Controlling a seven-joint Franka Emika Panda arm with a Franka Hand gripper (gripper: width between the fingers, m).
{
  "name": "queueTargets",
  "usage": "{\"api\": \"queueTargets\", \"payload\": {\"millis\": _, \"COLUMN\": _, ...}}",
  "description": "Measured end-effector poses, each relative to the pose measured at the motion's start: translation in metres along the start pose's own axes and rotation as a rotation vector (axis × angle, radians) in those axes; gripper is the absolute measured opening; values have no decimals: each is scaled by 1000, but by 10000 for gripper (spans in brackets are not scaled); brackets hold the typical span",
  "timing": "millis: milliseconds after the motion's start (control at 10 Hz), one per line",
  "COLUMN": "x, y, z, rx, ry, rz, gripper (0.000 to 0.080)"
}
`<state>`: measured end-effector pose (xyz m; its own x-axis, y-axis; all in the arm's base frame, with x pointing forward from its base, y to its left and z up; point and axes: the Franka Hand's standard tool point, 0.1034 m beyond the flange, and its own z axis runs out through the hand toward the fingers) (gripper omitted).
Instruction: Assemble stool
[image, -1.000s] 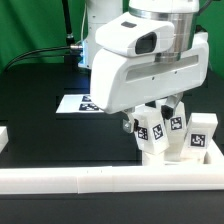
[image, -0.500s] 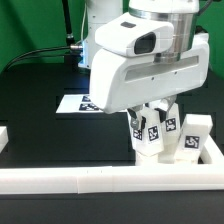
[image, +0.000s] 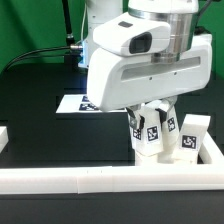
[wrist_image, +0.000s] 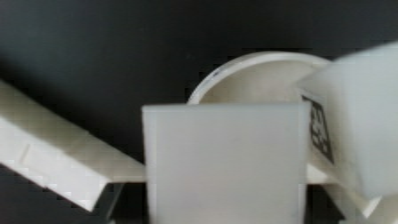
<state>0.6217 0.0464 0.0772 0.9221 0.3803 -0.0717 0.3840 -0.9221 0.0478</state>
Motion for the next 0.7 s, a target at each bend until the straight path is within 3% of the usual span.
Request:
{"api": "queueTargets", "payload": {"millis": 200, "x": -2, "y": -2, "z": -1, "rx": 1, "ry": 18, "rz": 310, "gripper": 336}}
{"api": "queueTargets", "payload": {"millis": 500, "x": -1, "y": -13, "z": -1, "rx": 55, "ry": 18, "rz": 775, "gripper": 337}}
{"api": "queueTargets", "payload": {"millis": 700, "x": 1, "y": -16, "z": -2, "rx": 54, "ry": 16, "rz": 925, "gripper": 337}}
